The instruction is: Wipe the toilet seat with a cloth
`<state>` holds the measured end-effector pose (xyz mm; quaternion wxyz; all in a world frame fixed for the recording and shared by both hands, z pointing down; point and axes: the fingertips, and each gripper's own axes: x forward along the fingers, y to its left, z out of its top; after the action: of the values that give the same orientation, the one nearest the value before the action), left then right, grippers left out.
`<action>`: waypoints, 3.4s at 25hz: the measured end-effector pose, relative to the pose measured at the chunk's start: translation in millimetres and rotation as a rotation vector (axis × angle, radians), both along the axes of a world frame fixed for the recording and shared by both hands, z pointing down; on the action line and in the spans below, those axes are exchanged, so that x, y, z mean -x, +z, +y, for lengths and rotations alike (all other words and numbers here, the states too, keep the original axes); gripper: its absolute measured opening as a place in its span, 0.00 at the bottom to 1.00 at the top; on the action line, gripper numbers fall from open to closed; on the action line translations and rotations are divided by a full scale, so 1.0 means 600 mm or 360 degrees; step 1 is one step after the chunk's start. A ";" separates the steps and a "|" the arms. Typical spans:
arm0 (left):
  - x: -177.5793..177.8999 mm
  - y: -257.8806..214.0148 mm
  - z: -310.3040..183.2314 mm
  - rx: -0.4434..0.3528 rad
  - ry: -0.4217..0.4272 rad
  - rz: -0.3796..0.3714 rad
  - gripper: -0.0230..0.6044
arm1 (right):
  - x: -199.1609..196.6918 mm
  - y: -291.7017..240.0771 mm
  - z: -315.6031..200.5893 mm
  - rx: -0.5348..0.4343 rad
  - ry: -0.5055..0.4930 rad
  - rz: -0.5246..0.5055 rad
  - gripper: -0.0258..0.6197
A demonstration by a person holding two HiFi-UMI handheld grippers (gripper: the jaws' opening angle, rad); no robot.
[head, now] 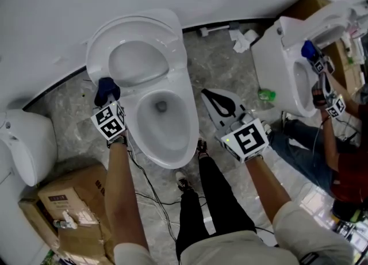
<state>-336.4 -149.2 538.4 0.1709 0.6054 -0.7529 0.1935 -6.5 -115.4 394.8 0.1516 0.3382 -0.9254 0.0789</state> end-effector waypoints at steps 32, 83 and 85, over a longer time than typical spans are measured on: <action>-0.043 -0.215 -0.073 -0.0456 0.0133 -0.0053 0.10 | -0.012 -0.065 -0.039 0.0012 0.0041 0.0074 0.08; -0.400 -0.177 -0.196 -0.0406 0.0822 -0.0098 0.10 | -0.133 -0.042 -0.058 -0.0024 0.0229 0.0022 0.08; -0.403 -0.175 -0.191 -0.0446 0.0810 -0.0132 0.10 | -0.142 -0.034 -0.055 -0.0007 0.0240 0.0031 0.08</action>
<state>-94.6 -264.0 433.6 0.0006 0.7841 -0.6025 0.1490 78.8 -148.4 374.5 0.1536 0.4079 -0.8960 0.0847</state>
